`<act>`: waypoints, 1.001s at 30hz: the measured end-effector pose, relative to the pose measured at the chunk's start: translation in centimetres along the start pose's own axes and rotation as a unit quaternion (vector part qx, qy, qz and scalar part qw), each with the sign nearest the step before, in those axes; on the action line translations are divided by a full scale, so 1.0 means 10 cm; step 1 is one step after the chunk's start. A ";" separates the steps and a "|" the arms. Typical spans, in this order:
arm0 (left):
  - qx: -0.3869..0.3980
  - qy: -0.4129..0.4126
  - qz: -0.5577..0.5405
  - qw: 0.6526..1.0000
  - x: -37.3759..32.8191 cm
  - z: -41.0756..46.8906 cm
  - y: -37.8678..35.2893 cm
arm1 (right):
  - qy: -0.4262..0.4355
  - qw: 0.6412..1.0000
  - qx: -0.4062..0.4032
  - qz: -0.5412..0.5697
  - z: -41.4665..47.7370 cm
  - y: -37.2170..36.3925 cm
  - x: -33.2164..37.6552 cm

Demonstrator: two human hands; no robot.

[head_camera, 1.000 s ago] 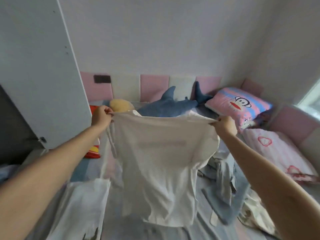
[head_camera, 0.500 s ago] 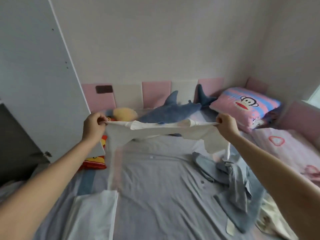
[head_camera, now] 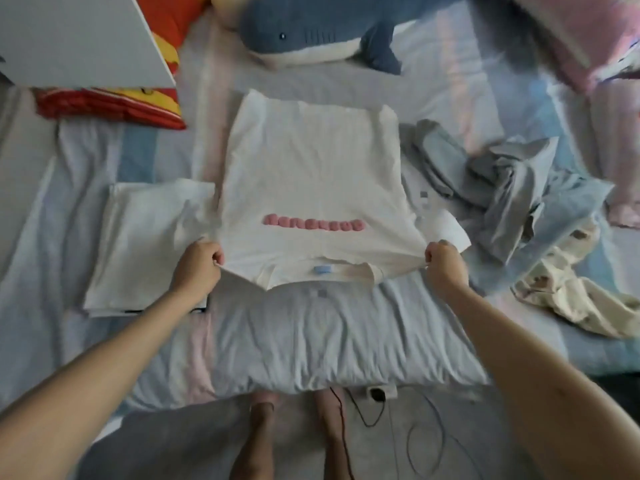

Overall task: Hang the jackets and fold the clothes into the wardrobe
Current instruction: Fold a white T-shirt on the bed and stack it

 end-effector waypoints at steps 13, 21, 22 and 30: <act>0.102 0.107 0.059 0.987 1.01 -1.19 -2.13 | -0.045 0.990 0.092 -0.092 -0.72 -2.28 -1.21; 0.151 0.204 0.232 0.939 0.73 -1.12 -2.45 | -0.184 0.983 -0.003 -0.027 -0.81 -2.59 -1.09; 0.124 0.165 0.241 0.948 0.60 -1.05 -2.47 | -0.154 0.988 -0.032 -0.009 -0.81 -2.60 -0.99; 0.157 -0.143 0.260 0.942 0.09 0.23 -2.93 | 0.208 0.975 0.052 -0.064 0.28 -2.81 -0.02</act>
Point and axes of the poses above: each hand's wrist, its own z-axis towards the middle knuckle, its own y-axis out of the back of the hand, x = y × z, the point moved 2 cm from there along z, towards the middle knuckle, and after that the axes turned 11 degrees about x, right-handed, at the moved point
